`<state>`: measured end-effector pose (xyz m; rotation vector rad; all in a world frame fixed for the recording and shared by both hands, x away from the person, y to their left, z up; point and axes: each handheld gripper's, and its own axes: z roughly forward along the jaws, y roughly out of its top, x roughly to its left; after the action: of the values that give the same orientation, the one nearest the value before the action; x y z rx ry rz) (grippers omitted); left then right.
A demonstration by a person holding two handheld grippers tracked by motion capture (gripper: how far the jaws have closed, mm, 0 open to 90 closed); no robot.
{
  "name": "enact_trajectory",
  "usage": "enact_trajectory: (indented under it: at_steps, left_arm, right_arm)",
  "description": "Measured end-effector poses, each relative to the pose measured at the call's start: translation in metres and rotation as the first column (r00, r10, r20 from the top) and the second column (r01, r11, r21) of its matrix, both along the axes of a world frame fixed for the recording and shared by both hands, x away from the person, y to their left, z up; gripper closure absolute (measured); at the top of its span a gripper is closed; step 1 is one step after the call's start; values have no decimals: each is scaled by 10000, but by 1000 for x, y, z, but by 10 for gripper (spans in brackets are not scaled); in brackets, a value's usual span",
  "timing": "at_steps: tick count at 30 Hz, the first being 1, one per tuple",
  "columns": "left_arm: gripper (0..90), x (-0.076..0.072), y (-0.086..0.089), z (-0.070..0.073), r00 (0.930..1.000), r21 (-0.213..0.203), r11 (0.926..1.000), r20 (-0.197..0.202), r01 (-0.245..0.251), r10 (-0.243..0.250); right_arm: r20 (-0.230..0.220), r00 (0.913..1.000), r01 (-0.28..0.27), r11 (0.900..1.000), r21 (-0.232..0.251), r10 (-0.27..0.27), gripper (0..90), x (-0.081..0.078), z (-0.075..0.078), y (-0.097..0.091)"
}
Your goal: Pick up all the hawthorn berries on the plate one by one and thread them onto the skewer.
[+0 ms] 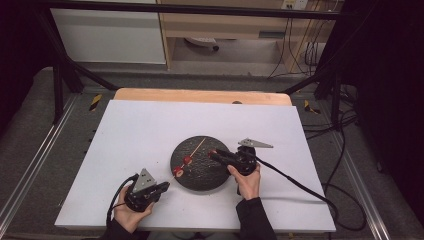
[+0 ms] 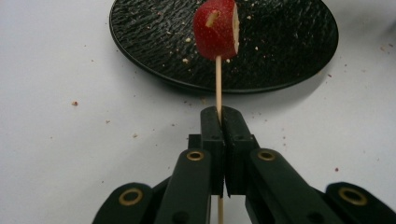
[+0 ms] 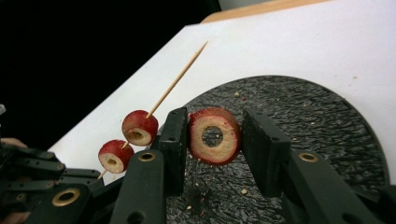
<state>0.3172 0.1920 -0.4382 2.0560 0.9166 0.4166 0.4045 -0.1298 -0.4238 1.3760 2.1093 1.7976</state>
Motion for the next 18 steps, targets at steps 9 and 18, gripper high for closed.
enact_trajectory:
  at_steps: [9, 18]
  left_arm:
    - [884, -2, -10, 2, 9999, -123, 9998, 118, -123, 125]
    - [884, -3, -5, 0, 9996, -238, 9997, 264, -53, 59]
  right_arm:
    - [428, 9950, 846, 9895, 1176, -901, 623, -1, 0, -1]
    - [836, 9715, 1915, 9422, 2748, -2218, 624, 2, 5, 3]
